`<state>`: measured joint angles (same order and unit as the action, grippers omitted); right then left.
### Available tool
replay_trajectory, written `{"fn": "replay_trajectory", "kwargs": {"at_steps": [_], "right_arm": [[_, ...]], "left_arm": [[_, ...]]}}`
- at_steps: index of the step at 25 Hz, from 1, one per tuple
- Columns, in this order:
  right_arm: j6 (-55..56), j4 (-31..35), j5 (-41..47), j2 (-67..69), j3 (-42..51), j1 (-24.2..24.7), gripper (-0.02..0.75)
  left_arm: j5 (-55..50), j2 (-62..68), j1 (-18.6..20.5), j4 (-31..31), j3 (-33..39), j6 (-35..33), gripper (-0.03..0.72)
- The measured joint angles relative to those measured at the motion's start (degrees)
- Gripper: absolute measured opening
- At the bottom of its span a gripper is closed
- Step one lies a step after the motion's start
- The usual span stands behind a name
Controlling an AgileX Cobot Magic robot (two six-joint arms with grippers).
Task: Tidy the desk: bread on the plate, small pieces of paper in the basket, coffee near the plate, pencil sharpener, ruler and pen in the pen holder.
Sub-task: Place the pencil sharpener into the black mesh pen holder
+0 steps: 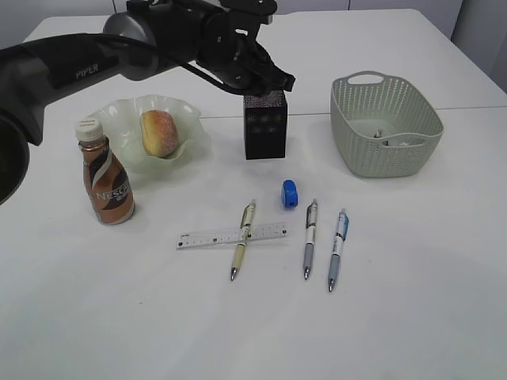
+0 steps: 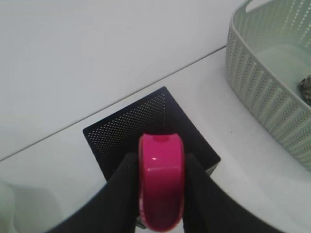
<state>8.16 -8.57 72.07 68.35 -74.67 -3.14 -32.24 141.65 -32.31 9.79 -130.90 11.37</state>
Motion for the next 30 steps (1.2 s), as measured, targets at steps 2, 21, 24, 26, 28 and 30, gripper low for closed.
{"fn": "replay_trajectory", "kwargs": {"at_steps": [2, 21, 24, 26, 28, 30], "right_arm": [[0.00, 0.00, 0.00, 0.00, 0.00, 0.00, 0.574], [0.00, -0.22, 0.00, 0.00, 0.00, 0.00, 0.574], [0.00, -0.22, 0.00, 0.00, 0.00, 0.00, 0.574], [0.00, -0.22, 0.00, 0.00, 0.00, 0.00, 0.574], [0.00, -0.22, 0.00, 0.00, 0.00, 0.00, 0.573], [0.00, -0.22, 0.00, 0.00, 0.00, 0.00, 0.573]], "left_arm": [[-0.45, 0.00, 0.00, 0.00, 0.00, 0.00, 0.167], [-5.28, -2.00, -0.22, -0.76, 0.00, 0.00, 0.167], [-7.37, -4.35, -0.43, -0.76, 0.00, 0.00, 0.167], [-9.78, -5.66, -0.53, -0.76, 0.00, 0.00, 0.167], [-11.92, -6.69, -0.53, -0.76, 0.00, 0.00, 0.167], [-14.05, -7.64, -0.53, -0.76, 0.00, 0.00, 0.167]]}}
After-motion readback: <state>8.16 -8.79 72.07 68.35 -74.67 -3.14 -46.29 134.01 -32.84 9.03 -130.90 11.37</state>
